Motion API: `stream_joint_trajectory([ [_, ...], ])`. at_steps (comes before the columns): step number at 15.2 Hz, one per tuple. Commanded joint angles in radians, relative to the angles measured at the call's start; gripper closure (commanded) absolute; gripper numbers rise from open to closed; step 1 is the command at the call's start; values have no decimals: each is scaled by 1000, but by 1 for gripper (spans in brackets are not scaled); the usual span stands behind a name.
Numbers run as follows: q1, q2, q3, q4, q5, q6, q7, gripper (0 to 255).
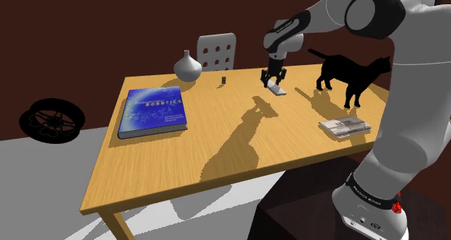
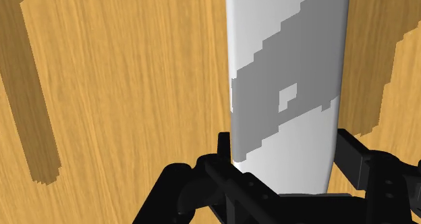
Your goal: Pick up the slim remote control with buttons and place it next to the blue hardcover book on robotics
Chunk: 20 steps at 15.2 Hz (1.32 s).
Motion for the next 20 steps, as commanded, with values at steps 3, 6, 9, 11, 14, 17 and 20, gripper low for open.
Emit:
stream_joint_trajectory([
  [3,4,-27,-4,21,-10,-46,7,255],
  [6,5,-44,-6,39,-16,-81,11,255],
  [9,32,-34,8,56,-18,-88,54,255],
  [11,59,-20,21,78,-20,-95,96,255],
  [14,97,6,42,120,-21,-110,157,255],
  [17,134,41,61,174,-21,-129,216,255],
  [20,169,84,79,242,-22,-154,273,255],
])
